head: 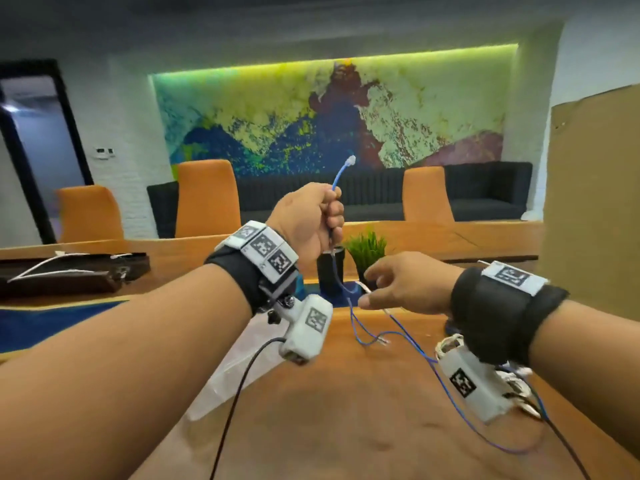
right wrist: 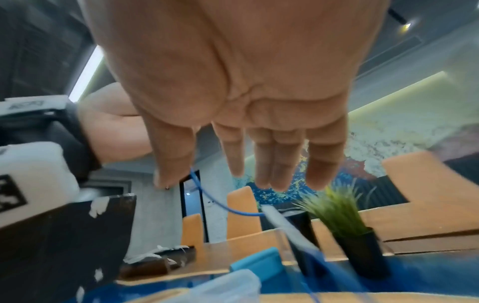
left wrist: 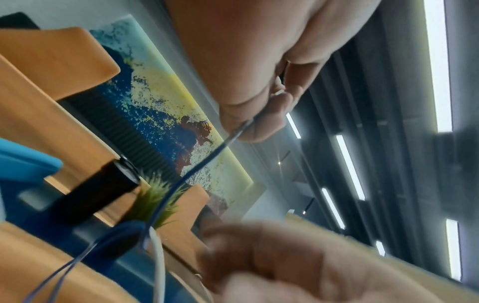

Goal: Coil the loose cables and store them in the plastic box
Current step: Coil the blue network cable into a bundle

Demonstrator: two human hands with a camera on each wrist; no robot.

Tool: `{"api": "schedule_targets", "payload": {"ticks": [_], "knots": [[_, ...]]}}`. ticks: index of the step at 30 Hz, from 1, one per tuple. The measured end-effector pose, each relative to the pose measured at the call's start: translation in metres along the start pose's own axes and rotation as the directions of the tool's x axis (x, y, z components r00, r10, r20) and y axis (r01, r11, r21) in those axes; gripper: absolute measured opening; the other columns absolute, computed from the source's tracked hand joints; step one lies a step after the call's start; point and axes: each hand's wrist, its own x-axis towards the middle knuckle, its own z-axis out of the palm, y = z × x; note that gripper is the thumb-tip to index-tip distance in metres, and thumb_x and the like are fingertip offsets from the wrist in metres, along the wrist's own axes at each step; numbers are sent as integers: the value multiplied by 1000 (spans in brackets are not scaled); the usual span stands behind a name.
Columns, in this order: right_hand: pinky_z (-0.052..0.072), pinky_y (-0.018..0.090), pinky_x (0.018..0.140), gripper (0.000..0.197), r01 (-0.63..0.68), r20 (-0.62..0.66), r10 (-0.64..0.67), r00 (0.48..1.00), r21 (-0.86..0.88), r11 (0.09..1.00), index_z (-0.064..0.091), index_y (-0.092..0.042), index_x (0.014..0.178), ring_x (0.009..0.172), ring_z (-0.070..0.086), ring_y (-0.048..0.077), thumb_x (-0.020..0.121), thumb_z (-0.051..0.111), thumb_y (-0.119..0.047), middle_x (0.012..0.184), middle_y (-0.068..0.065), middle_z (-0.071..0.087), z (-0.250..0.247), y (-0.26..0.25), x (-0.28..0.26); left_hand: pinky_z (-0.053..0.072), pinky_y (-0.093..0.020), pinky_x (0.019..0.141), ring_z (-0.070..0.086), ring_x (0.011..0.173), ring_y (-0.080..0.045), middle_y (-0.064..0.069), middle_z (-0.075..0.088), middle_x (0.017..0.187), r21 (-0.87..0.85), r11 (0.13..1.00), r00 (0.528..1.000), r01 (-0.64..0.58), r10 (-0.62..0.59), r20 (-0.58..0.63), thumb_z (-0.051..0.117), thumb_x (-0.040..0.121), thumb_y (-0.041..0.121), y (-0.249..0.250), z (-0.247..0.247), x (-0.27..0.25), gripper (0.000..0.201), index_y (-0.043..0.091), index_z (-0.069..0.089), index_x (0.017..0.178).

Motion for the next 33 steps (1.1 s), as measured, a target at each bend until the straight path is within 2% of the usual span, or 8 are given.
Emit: {"api": "schedule_targets", "payload": {"ticks": [6,8,12,16,20,25,30,33], "knots": [[47,23,55,18,206,-298,-34,954,569,796,60,-9,80,56,55,11,96,60,-18,72,6,62,-14,-52,19,41,-22,54,37,51,-10,3,41,63,-313,950,1000,-1,-3,-10,38,100,12,38,24,2,19,13,48,84],[40,20,44,20,219,-309,40,950,755,618,61,-3,83,48,44,11,98,54,-13,65,6,51,-27,-61,17,51,-24,54,50,50,-11,1,53,66,-164,983,993,-77,62,-98,42,102,10,55,25,-2,10,10,50,96],[28,20,37,20,280,-437,83,895,699,658,68,-5,90,42,35,8,97,57,-20,59,1,47,-67,-67,5,57,-32,66,68,67,-20,-11,71,86,330,918,959,-222,267,-98,56,98,9,83,2,-7,46,12,38,140],[27,22,39,21,304,-523,72,849,596,743,69,-2,92,43,35,9,97,58,-19,57,0,48,-117,-81,-18,46,-24,55,58,58,-13,-4,65,74,567,784,966,-253,231,113,57,98,14,109,-12,-30,15,4,67,105],[25,24,41,19,311,-553,44,832,531,788,69,-3,87,45,34,13,95,59,-17,56,2,47,-155,-94,-37,32,-25,52,43,59,-15,1,51,66,802,482,932,-353,254,258,59,97,32,124,-13,-45,19,22,71,86],[25,23,42,20,311,-582,72,810,530,789,67,1,96,45,34,13,96,58,-16,58,3,45,-181,-105,-44,55,-34,74,65,73,-21,-8,65,83,218,962,940,-166,86,331,48,102,18,126,-1,-60,16,13,58,91],[29,17,36,21,340,-673,117,730,507,792,67,-3,88,43,37,11,97,57,-19,58,1,50,-183,-102,-35,45,-22,60,40,54,-7,7,44,67,-2,999,930,-50,48,364,46,102,20,141,17,-65,18,14,61,94],[31,22,38,24,299,-614,127,779,542,785,65,-7,86,42,38,11,99,53,-23,63,5,51,-165,-97,-30,40,-19,53,41,55,-6,7,46,70,-128,990,927,-61,104,360,42,104,22,144,25,-65,22,17,55,88]]}}
